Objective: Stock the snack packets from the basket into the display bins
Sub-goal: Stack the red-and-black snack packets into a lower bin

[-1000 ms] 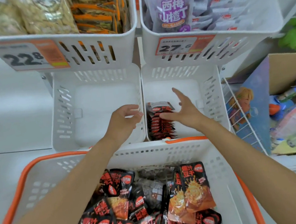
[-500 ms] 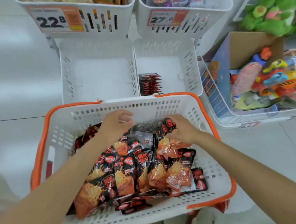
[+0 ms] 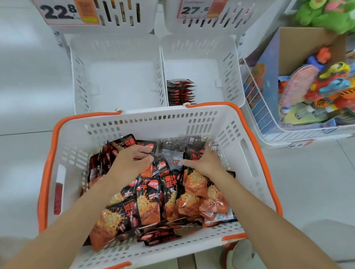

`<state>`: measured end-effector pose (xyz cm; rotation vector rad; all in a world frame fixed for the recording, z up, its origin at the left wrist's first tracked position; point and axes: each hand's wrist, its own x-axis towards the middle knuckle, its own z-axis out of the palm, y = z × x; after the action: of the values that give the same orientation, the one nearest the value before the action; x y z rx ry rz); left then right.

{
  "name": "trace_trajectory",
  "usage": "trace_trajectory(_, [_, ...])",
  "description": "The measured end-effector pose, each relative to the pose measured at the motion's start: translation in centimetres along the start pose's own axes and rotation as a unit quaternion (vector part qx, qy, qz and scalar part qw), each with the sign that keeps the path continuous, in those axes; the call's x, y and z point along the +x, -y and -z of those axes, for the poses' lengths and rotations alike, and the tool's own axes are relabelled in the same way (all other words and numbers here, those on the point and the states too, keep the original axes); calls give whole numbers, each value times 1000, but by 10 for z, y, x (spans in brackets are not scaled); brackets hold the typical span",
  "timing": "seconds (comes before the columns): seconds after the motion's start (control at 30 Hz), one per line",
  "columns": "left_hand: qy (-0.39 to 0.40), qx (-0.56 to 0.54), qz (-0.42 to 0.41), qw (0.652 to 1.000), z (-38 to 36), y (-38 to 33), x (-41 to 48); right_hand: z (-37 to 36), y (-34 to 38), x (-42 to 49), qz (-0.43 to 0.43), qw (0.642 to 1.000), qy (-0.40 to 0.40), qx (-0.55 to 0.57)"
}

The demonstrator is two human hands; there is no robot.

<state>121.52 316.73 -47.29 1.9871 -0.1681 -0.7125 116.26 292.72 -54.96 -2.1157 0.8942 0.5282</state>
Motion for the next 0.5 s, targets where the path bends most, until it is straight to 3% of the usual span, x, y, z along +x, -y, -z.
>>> trace_trajectory(0.13, [2,7,14,1000,-3,1,3,1,-8,-2,19,994,68,-78])
trace_trajectory(0.23, [2,-5,26,1000,-5,1,3,2,-11,-3,66,994,44,-79])
trace_trajectory(0.37, [30,7,34,999,-10,-1,-1,7,-7,-6,145,973,7,-182])
trace_trajectory(0.5, [126,27,46,991,-35,-2,-5,19,14,-18,181,974,78,-110])
